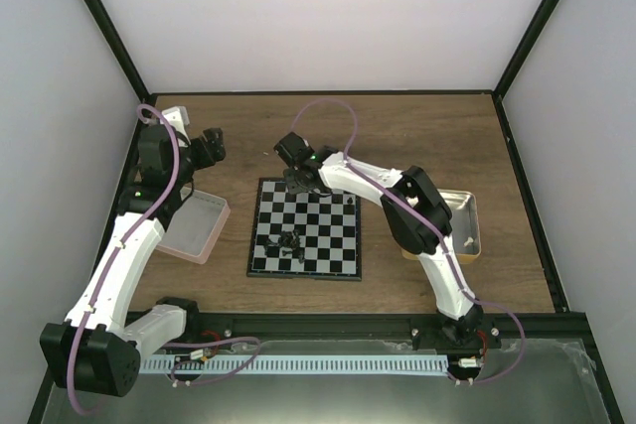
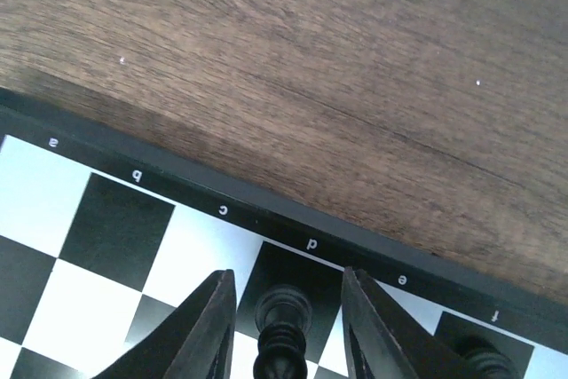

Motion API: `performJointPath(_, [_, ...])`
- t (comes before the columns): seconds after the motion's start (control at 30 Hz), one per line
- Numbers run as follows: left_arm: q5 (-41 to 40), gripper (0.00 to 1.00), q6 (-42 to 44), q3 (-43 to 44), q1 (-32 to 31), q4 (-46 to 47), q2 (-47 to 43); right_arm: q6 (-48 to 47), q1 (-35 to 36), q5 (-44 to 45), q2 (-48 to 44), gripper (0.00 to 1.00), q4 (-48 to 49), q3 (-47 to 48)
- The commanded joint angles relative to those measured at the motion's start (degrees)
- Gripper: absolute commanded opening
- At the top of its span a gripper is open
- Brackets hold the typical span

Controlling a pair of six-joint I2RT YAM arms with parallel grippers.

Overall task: Set up the chess pieces on the board
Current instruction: Place the chess piece on the chessboard.

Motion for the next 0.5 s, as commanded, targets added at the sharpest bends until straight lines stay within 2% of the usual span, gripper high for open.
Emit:
performJointPath(0.0, [0.4,0.87,-0.2,-0.3,0.4,1.5,-0.7,1.0,-0.3,0.7,-1.8,0.36,-0.7,4.1])
performJointPath(0.17, [0.4,0.87,-0.2,-0.4,0.4,1.5,-1.1,2.2,-0.3,0.8,-6.4,0.4,-1.9,3.7])
performJointPath(0.47, [0.2,0.87,-0.1,-0.6,0.4,1.6,-1.9,4.6,0.9,-2.0,-17.0,0.41,-1.0,-7.7])
